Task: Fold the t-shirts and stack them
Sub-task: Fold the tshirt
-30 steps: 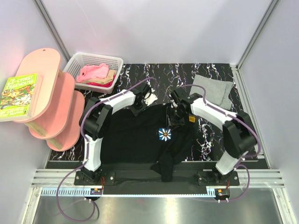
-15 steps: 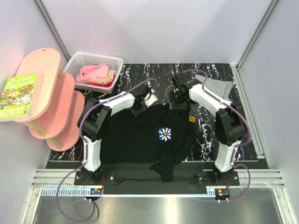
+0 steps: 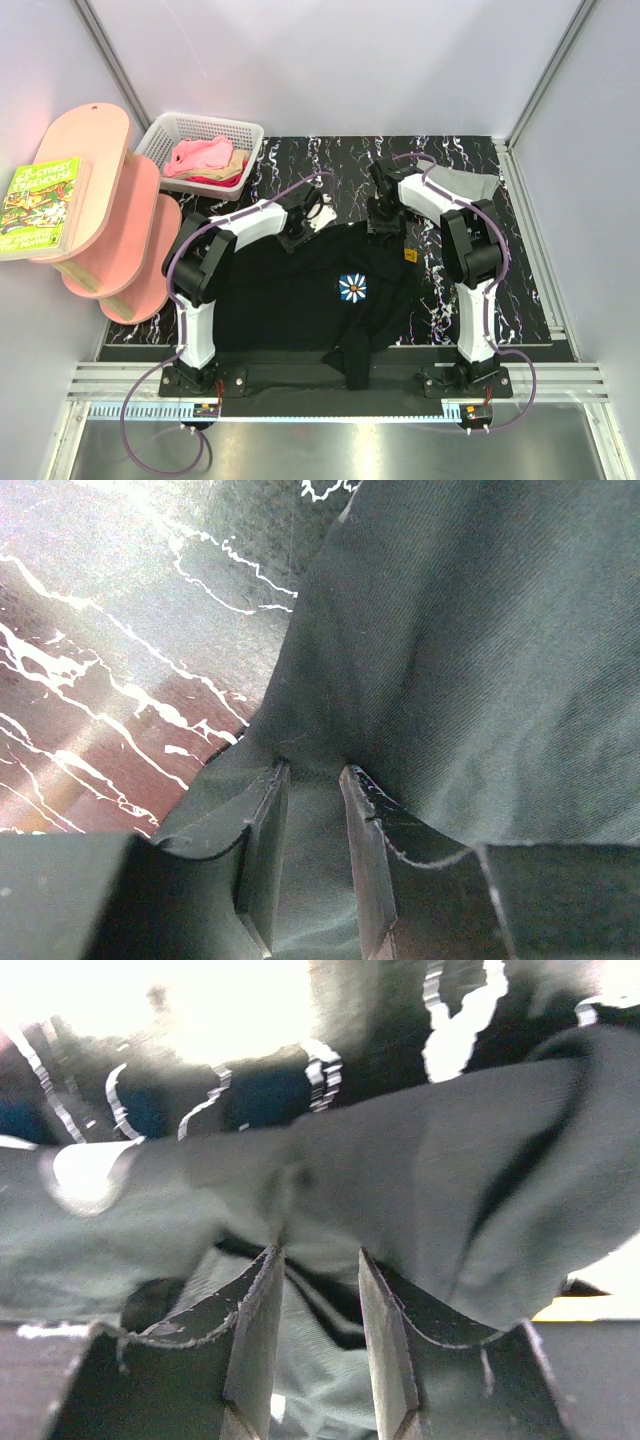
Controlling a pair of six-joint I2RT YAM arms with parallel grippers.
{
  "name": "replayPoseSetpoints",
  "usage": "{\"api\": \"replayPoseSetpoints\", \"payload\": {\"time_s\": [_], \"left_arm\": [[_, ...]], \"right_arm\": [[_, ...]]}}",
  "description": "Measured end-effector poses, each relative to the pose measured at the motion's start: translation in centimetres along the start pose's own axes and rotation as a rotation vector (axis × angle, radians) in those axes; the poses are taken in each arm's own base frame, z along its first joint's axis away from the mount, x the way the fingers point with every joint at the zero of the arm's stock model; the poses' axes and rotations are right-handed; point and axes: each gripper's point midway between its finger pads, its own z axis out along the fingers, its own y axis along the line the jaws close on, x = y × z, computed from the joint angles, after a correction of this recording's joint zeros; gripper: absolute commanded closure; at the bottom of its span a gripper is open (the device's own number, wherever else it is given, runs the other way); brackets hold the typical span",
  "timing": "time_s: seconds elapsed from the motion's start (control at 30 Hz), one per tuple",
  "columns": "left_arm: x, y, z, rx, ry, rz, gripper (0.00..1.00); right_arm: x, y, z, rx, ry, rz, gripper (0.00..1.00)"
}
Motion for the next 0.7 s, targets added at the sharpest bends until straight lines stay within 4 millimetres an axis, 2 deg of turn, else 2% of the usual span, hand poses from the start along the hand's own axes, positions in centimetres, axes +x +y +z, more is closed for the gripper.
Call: {"api": "replayPoseSetpoints", "payload": {"time_s": [0.1, 0.23, 0.27, 0.37, 0.57, 0.7], "left_arm": [[0.1, -0.1, 0.0, 0.0, -0.002, 0.0, 0.66], [0.1, -0.1, -0.1, 0.0, -0.002, 0.002, 0.66], [0.2, -0.2, -0.1, 0.001, -0.001, 0.002, 0.66], [0.2, -0.1, -0.1, 0.001, -0.001, 0.004, 0.66], [0.2, -0.1, -0.1, -0.003, 0.002, 0.013, 0.67], [0.3, 0.1, -0.1, -0.011, 0.005, 0.019, 0.67]], "right_arm": [[-0.3, -0.9, 0.1, 0.003, 0.002, 0.02, 0.59], [-0.9, -1.0, -0.1, -0.007, -0.005, 0.027, 0.76], [-1.0, -0.8, -0.1, -0.018, -0.005, 0.027, 0.84], [-0.9, -0.3, -0.2, -0.045, 0.005, 0.03, 0.91], [0.2, 0.4, -0.2, -0.098, 0.026, 0.044, 0.92], [2.0, 0.8, -2.5, -0.129, 0.019, 0.046, 0.92]]}}
